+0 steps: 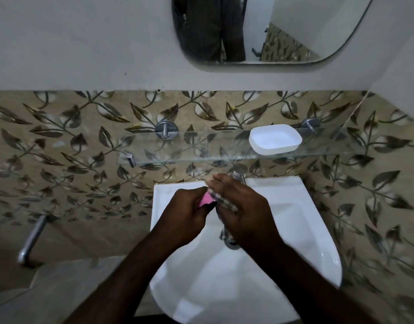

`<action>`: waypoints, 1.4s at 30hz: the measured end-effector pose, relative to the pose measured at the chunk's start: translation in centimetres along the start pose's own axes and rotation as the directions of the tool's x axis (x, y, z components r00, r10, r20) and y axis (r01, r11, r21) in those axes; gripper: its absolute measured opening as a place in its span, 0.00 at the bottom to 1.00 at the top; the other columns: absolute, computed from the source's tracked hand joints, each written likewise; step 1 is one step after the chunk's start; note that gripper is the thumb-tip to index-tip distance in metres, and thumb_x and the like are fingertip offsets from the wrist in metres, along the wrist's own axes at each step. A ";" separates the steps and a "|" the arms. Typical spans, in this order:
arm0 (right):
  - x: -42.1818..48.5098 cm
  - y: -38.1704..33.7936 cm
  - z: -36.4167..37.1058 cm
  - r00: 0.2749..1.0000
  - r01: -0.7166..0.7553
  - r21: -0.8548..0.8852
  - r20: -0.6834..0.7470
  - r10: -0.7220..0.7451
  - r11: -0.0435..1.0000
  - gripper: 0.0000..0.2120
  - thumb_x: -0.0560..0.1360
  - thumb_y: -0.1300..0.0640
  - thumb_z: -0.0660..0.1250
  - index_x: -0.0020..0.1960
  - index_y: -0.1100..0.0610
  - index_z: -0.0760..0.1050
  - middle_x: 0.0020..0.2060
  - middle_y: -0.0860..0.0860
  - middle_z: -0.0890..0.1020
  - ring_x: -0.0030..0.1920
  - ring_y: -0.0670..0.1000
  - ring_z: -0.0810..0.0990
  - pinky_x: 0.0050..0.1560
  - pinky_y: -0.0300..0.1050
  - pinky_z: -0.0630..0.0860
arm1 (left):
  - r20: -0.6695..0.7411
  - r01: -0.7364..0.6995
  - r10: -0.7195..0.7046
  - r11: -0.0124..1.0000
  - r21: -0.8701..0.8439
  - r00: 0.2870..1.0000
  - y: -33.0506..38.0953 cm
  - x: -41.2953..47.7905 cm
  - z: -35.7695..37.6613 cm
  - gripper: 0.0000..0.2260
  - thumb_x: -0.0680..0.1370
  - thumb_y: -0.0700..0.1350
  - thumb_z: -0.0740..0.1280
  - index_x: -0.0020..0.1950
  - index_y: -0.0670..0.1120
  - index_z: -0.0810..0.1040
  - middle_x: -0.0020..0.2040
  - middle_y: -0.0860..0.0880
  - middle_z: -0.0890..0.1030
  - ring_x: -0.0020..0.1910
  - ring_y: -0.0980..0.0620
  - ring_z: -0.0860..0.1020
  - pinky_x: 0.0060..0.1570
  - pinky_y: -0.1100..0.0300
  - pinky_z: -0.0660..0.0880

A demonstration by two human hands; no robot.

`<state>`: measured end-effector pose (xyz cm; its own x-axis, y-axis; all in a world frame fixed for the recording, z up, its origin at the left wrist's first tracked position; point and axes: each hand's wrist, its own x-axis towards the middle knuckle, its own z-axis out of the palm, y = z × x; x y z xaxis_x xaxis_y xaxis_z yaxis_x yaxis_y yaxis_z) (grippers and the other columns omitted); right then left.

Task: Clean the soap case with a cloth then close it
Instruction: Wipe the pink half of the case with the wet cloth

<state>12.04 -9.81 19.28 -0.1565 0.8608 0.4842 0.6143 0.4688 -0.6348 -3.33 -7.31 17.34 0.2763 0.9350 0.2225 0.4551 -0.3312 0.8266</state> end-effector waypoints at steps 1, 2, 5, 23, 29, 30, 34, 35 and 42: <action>0.2 0.2 -0.1 0.992 -0.121 0.140 -0.009 0.124 0.983 0.19 0.73 0.61 0.65 0.61 0.48 0.80 0.59 0.43 0.81 0.60 0.43 0.79 0.62 0.47 0.76 | -0.005 0.015 -0.015 1.000 -0.025 1.000 -0.1 -0.2 0.1 0.09 0.76 0.45 0.66 0.36 0.45 0.75 0.28 0.53 0.72 0.29 0.56 0.66 0.31 0.56 0.64; 0.4 0.6 -0.2 0.969 -0.235 0.232 -0.014 0.245 0.944 0.20 0.72 0.63 0.66 0.60 0.46 0.80 0.56 0.40 0.82 0.58 0.38 0.79 0.62 0.46 0.75 | -0.007 0.035 -0.035 0.998 -0.046 0.999 -0.1 -0.3 0.2 0.09 0.76 0.45 0.66 0.36 0.46 0.75 0.28 0.55 0.70 0.29 0.56 0.64 0.31 0.57 0.62; 0.1 0.3 -0.2 0.929 -0.353 0.172 -0.053 0.366 0.920 0.18 0.72 0.60 0.67 0.59 0.46 0.81 0.54 0.42 0.84 0.55 0.37 0.79 0.60 0.44 0.75 | 0.035 0.057 -0.055 0.997 -0.051 0.998 -0.2 -0.5 0.6 0.08 0.75 0.45 0.66 0.37 0.45 0.75 0.28 0.54 0.70 0.29 0.56 0.64 0.32 0.55 0.62; -1.9 -1.2 -0.8 0.992 -0.127 -0.007 0.023 0.127 0.992 0.23 0.70 0.59 0.61 0.64 0.49 0.78 0.62 0.47 0.80 0.62 0.46 0.78 0.62 0.46 0.75 | 0.039 -0.007 0.010 0.997 -0.079 0.999 0.7 -1.8 0.6 0.09 0.76 0.42 0.66 0.35 0.49 0.74 0.27 0.55 0.69 0.27 0.57 0.63 0.29 0.62 0.60; -1.9 -1.4 -0.4 0.972 -0.231 -0.035 -0.047 0.229 0.972 0.25 0.68 0.61 0.62 0.65 0.53 0.77 0.59 0.51 0.82 0.60 0.50 0.80 0.61 0.46 0.75 | 0.063 0.007 -0.004 0.999 -0.053 0.998 0.9 -1.6 0.7 0.13 0.77 0.40 0.67 0.35 0.54 0.74 0.28 0.55 0.72 0.28 0.56 0.65 0.30 0.62 0.62; -2.1 -1.9 -0.3 0.985 -0.169 -0.072 -0.031 0.167 0.983 0.26 0.68 0.62 0.62 0.65 0.53 0.77 0.62 0.52 0.81 0.62 0.52 0.79 0.61 0.48 0.76 | 0.075 -0.009 0.012 0.999 -0.044 0.997 0.9 -1.5 0.5 0.09 0.77 0.42 0.66 0.37 0.51 0.76 0.29 0.54 0.75 0.28 0.55 0.68 0.30 0.60 0.64; -2.0 -0.7 -0.7 0.985 -0.174 -0.016 -0.021 0.174 0.985 0.26 0.71 0.63 0.64 0.67 0.48 0.75 0.62 0.48 0.81 0.62 0.47 0.78 0.62 0.44 0.75 | 0.042 -0.004 0.009 0.993 -0.114 0.999 0.9 -1.7 0.5 0.07 0.76 0.43 0.67 0.39 0.42 0.77 0.29 0.54 0.70 0.29 0.55 0.64 0.30 0.60 0.61; -1.7 -0.1 -1.0 0.965 -0.259 0.040 -0.018 0.260 0.965 0.24 0.73 0.62 0.65 0.67 0.46 0.75 0.59 0.46 0.82 0.60 0.46 0.79 0.62 0.43 0.74 | 0.027 0.006 -0.002 0.989 -0.147 1.000 1.0 -1.8 0.5 0.07 0.75 0.43 0.67 0.39 0.42 0.77 0.29 0.53 0.68 0.29 0.55 0.63 0.30 0.60 0.59; -1.6 -1.4 -0.9 0.978 -0.204 -0.030 -0.051 0.202 0.979 0.25 0.72 0.62 0.63 0.68 0.51 0.74 0.65 0.51 0.79 0.64 0.49 0.76 0.64 0.45 0.73 | 0.058 0.006 0.008 0.973 -0.230 0.998 0.7 -0.9 0.6 0.06 0.76 0.46 0.67 0.40 0.47 0.79 0.32 0.43 0.75 0.32 0.48 0.69 0.33 0.49 0.67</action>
<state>12.12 -12.03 20.01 0.0110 0.9265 0.3761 0.6559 0.2772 -0.7021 -2.69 -8.43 17.44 0.3281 0.9235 0.1989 0.2496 -0.2879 0.9246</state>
